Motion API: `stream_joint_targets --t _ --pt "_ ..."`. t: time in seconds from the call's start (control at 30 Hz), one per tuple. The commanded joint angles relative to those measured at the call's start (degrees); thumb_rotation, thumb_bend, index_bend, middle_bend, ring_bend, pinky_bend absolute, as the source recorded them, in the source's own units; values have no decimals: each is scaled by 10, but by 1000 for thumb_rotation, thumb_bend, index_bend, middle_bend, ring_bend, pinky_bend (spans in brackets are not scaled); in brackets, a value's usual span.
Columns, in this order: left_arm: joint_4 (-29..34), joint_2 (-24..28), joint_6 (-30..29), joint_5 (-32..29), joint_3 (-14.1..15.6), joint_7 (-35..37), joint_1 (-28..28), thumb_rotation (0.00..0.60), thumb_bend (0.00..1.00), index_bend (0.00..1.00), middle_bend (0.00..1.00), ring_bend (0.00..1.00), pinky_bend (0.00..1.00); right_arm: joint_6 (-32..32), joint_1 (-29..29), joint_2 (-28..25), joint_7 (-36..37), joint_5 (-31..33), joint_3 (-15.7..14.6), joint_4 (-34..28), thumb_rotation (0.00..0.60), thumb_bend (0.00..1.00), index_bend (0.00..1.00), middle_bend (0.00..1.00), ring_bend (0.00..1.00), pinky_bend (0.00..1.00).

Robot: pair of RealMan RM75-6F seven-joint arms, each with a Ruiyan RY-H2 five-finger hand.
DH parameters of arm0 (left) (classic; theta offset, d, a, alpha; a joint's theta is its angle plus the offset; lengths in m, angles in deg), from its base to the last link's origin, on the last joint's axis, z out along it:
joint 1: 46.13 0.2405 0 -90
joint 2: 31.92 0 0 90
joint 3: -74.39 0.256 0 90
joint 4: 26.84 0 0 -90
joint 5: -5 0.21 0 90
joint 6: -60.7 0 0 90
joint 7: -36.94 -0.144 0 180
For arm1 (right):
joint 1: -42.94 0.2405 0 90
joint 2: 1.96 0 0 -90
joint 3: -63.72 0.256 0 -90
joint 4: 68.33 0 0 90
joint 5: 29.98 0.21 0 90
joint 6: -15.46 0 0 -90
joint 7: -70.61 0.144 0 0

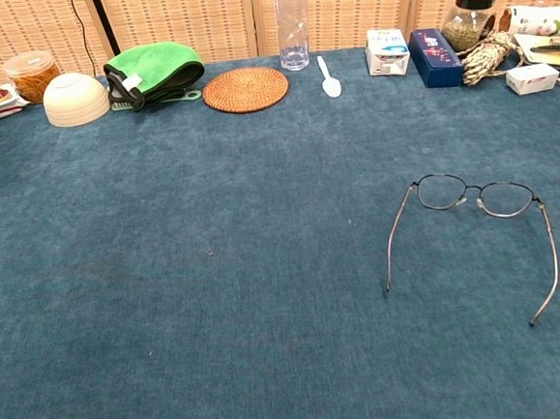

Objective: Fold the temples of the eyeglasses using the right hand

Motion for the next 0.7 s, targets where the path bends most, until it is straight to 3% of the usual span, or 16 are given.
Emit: stream_joint_targets --t 0.03,0.37,0.7 --pt "1 3 -3 1 -1 2 1 359 277 119 22 40 0 12 9 -6 15 -12 1 -1 600 132 127 5 0 16" --pt "4 13 -12 1 -2 7 5 360 277 119 22 40 0 86 63 -13 83 -46 10 -13 600 132 129 5 0 19" --pt "4 17 -11 -1 -5 9 4 360 277 119 22 40 0 151 123 9 98 -55 23 -7 600 112 105 0 0 17"
